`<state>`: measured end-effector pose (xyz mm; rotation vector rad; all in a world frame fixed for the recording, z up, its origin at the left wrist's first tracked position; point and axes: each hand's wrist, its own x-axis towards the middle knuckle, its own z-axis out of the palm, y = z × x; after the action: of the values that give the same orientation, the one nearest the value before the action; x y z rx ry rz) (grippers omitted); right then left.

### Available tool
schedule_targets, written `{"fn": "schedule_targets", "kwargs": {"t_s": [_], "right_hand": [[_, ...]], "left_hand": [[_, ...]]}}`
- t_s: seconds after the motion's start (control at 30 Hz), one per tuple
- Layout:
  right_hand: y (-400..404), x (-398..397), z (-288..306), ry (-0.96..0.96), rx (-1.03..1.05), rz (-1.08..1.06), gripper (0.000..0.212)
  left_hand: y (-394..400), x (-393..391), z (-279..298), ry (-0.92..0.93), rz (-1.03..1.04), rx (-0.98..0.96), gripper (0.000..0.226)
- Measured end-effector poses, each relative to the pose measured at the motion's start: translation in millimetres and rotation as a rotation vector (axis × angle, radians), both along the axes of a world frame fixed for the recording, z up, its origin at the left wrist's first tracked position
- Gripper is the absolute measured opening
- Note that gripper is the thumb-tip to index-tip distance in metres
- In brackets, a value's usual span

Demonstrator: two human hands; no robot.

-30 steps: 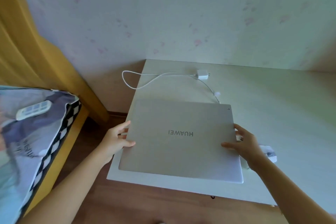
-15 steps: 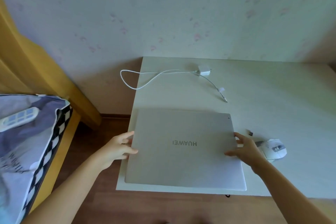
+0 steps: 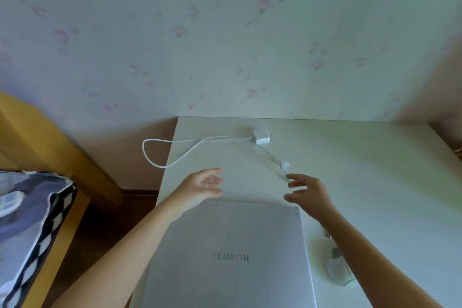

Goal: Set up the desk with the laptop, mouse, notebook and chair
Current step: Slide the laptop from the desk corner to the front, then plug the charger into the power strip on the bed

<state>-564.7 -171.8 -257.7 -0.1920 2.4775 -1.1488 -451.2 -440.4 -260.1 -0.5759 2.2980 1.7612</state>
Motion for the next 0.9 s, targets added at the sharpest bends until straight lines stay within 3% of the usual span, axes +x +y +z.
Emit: {"fn": "schedule_targets", "kwargs": {"t_s": [0.2,0.47,0.6,0.7,0.9], "right_hand": [[-30.5,-65.6,-18.9,0.126,0.142,0.014,0.045],[-54.2,-99.9,-49.2,0.295,0.491,0.206,0.045],[-58.1,-105.7,-63.5,0.451,0.600,0.265,0.034],[-62.6,-108.7,-70.6,0.541,0.646,0.271,0.043],[-76.4,-103.1,-55.5,0.607,0.486,0.218,0.041]], "left_hand": [[21.6,-125.9,-16.4,0.118,0.106,-0.019,0.060],[51.7,-246.5,-61.4,0.089,-0.111,-0.650,0.073],[59.1,-270.4,-74.6,0.029,-0.158,-0.823,0.064],[55.8,-271.1,-82.3,0.008,-0.129,-0.888,0.055],[31.4,-243.4,-75.8,0.132,0.016,-0.817,0.056]]}}
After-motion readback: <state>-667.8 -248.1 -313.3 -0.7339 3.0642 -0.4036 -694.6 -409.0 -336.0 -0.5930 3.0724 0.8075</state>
